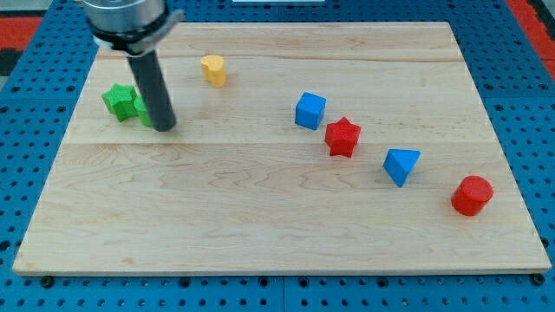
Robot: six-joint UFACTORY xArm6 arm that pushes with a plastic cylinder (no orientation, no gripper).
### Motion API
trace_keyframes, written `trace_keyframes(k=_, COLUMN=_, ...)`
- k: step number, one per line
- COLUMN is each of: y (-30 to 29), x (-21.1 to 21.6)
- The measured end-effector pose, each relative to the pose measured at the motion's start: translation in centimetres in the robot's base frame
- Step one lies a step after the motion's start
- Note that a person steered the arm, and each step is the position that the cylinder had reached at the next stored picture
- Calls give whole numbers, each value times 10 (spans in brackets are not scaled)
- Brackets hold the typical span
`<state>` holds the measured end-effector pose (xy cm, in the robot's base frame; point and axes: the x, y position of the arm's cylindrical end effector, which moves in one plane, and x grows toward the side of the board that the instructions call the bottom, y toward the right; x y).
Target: Push the green downwards of the board
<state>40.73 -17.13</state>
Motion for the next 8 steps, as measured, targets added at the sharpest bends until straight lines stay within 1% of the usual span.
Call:
trace_keyframes(k=1, y=-21, x=-18)
trace_keyframes(k=2, y=-13, x=-22)
trace_keyframes(k=3, y=15, x=-54)
trace_keyframes(k=4, y=13, x=-92)
trace_keyframes(k=5, y=-25, x=-75)
trace_keyframes(k=6, y=-52, x=-75)
trace_keyframes(k=7, y=-56, x=-75)
trace_keyframes(k=8, y=-92, x=-74)
